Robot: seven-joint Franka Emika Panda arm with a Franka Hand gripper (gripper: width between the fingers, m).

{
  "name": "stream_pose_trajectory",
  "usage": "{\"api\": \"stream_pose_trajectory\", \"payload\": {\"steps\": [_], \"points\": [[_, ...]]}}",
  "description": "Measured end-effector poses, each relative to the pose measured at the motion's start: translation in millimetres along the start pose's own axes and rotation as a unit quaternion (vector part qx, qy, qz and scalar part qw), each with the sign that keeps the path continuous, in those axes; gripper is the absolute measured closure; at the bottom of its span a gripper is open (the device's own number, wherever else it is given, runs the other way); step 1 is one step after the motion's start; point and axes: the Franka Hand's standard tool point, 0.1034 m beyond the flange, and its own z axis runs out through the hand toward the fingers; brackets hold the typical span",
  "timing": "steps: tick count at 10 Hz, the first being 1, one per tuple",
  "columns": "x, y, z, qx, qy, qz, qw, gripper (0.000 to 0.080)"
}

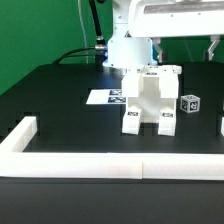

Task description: Assemble chair

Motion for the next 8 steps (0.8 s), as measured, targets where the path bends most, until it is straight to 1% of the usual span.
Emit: {"api": "stream_pose_trajectory", "payload": {"steps": [2,4,5,7,8], "points": [[-5.4,-18.4,-4.6,0.004,0.002,0.002,1.0,0.015],[-17.0,-44.0,2.5,0.009,0.004,-0.025,1.0,0.015],[-21.5,-49.3,10.3,0.013,0.008,-0.039,0.999,0.015],[-34.7,-65.8,23.1,0.011,0.001,-0.008,1.0,0.015],[-32.3,-63.1,22.1,0.011,0.003,-0.015,1.0,0.015]]}}
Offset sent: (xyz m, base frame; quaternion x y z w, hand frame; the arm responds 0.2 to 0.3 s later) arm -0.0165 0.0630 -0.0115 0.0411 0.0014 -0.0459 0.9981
